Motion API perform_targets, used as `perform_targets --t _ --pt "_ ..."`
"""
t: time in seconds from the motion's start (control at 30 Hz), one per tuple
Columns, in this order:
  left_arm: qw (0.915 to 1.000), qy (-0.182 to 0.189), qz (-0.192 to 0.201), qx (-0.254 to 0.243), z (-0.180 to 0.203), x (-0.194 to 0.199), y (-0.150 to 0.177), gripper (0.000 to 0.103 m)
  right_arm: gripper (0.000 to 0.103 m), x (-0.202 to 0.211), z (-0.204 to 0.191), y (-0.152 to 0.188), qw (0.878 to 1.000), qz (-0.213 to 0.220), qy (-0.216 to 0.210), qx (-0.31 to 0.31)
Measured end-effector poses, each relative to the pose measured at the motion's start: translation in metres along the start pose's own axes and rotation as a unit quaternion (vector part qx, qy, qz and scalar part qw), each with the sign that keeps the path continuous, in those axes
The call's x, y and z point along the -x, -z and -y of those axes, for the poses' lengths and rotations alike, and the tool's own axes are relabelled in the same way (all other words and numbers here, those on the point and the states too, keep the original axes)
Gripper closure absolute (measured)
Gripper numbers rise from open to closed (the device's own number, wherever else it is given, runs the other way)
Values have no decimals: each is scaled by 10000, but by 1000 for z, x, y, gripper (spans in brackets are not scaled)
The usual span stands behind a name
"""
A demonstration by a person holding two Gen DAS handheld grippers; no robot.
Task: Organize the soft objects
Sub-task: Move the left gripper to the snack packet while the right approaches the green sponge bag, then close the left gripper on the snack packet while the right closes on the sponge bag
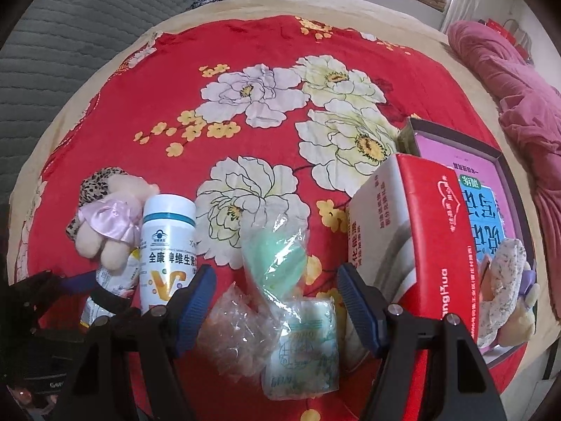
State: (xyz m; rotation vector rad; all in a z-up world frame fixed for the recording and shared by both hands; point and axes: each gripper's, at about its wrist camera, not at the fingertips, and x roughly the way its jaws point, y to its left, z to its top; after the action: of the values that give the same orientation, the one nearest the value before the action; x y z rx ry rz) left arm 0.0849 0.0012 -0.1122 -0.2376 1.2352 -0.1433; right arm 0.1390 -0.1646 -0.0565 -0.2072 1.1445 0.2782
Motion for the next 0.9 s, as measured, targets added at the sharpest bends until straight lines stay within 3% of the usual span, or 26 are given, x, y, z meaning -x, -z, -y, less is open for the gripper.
perform_targets --t 0.3,0.9 --pt "9997 207 -19 109 -5 -3 -6 47 32 -14 -2 -8 9998 -60 193 73" --pt "9997 139 -59 167 -4 -10 -8 48 32 -31 -20 -13 9942 -355 679 749"
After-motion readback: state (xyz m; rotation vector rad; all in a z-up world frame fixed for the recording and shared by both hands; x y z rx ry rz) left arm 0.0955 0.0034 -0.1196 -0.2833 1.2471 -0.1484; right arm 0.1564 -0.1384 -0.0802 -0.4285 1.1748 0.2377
